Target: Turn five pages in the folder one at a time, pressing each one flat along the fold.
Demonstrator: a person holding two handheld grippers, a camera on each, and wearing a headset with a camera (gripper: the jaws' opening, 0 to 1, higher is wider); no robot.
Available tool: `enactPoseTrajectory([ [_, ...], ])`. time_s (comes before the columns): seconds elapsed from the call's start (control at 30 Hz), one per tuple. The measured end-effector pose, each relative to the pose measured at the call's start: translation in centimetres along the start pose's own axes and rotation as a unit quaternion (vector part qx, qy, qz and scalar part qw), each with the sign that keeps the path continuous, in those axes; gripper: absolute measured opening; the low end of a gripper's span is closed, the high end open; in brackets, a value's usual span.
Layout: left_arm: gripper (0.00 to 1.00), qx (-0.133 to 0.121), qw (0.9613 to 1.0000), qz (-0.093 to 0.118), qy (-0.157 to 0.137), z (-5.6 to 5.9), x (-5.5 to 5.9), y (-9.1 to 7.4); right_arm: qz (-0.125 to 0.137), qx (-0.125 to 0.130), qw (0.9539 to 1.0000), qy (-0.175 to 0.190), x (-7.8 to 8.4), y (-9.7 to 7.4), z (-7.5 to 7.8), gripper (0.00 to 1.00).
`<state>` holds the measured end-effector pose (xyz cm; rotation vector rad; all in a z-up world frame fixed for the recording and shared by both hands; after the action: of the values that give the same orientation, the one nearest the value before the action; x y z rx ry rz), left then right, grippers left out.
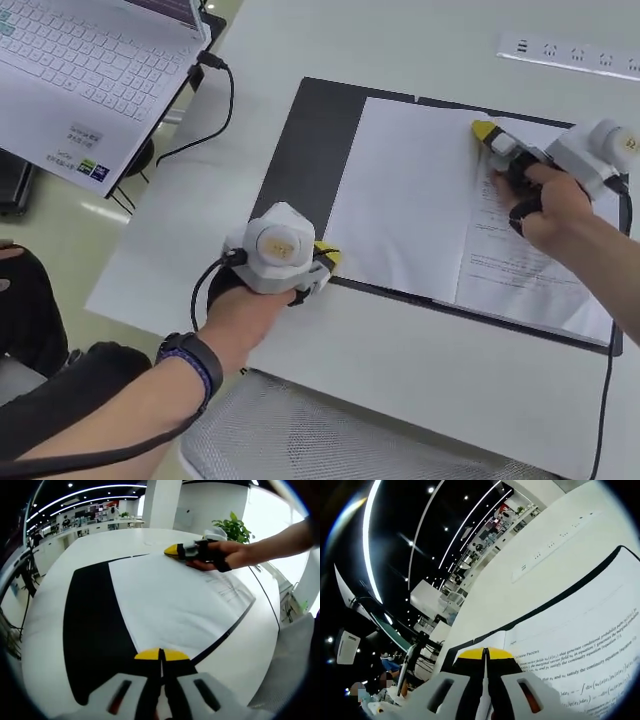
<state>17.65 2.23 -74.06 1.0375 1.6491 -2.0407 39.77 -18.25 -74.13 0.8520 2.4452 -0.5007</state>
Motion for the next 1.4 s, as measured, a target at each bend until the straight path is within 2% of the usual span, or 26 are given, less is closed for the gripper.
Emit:
enactPoseTrajectory([
  [0.17,0.0,-0.007,1.0,0.002,-0.006,0.1,0.0,0.0,0.019,0.011,0.9997,0.011,-0.9,1.3,1.3,0.0],
  [0.53,0.0,-0.007,0.9999,0.009,-0.01,0.1,0.1,-0.1,0.007,0.014,0.9999,-0.003,-0.7,1.5,2.2,0.0],
  [0.63,0.0,-0.007,0.9999,0.009,-0.011,0.0,0.1,-0.1,-0.008,0.004,0.9998,-0.015,0.1,0.9,1.9,0.0],
  [0.7,0.0,-0.007,0.9999,0.009,-0.01,0.0,0.1,0.0,-0.036,-0.008,0.9983,-0.045,0.9,0.2,1.0,0.0],
  [0.8,0.0,-0.008,0.9999,0.01,-0.009,0.0,0.1,-0.1,-0.06,-0.019,0.9962,-0.061,1.7,-0.5,0.3,0.0],
  [1.03,0.0,-0.008,0.9999,0.01,-0.008,0.1,0.2,0.0,-0.061,-0.029,0.9961,-0.057,3.5,-3.1,-2.4,0.0],
  [1.23,0.0,-0.007,0.9999,0.012,-0.009,0.1,0.2,0.0,-0.068,-0.037,0.9954,-0.056,3.8,-3.4,-1.4,0.0],
  [1.4,0.0,-0.006,0.9998,0.013,-0.01,0.1,0.2,0.0,-0.079,-0.044,0.9941,-0.061,4.9,-4.8,-3.0,0.0],
])
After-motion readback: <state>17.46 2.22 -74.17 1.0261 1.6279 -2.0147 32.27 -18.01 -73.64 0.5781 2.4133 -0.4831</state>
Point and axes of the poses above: the centre of the closed fingertips' face, and the gripper's own axes: y roughly forward along the fingers, z roughly to its right, x roughly out of its underside, the point moved 7 cm from there along -y, roughly backward along the fingers, and after that the axes turned 8 degrees about -x, right-handed, at the moved point
